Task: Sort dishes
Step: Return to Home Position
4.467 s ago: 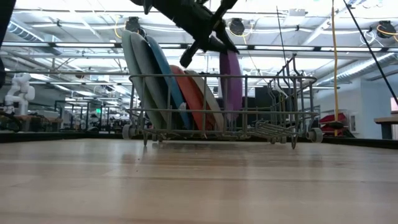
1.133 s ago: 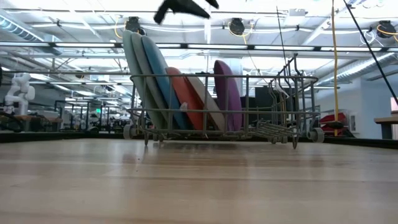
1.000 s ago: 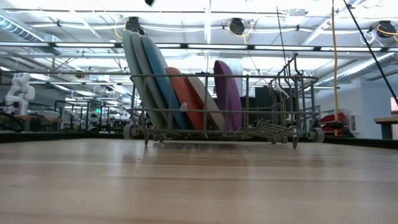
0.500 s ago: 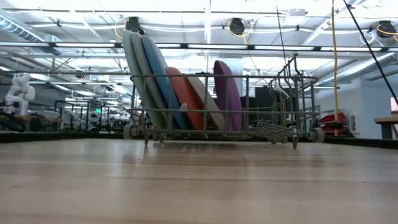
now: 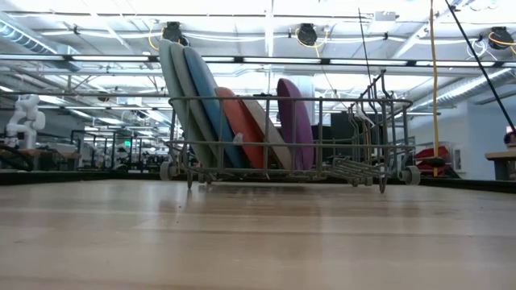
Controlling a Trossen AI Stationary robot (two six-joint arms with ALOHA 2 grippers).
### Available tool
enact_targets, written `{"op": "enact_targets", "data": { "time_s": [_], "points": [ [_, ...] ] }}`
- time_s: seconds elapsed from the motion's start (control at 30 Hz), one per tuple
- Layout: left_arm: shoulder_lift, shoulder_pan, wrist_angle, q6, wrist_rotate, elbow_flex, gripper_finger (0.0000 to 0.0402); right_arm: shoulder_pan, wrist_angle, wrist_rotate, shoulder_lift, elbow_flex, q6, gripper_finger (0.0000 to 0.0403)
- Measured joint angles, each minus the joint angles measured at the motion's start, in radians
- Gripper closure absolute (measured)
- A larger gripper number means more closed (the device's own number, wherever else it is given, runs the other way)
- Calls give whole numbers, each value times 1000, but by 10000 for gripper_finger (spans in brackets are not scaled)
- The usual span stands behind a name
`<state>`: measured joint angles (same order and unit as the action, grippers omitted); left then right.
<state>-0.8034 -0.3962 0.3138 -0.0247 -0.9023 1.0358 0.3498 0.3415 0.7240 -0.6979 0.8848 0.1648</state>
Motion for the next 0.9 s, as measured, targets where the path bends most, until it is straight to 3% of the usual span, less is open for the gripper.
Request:
{"op": "enact_targets", "data": {
  "time_s": [0.2,0.53,0.9],
  "points": [
    [112,6,-296,-81,98,-279,400,12,-129,-154,193,-208,53,403],
    [169,31,-659,-86,174,-621,401,12,-225,-187,306,-442,-32,403],
    [202,30,-722,0,219,-778,401,12,-565,-229,387,-716,1,403]
  ]
}}
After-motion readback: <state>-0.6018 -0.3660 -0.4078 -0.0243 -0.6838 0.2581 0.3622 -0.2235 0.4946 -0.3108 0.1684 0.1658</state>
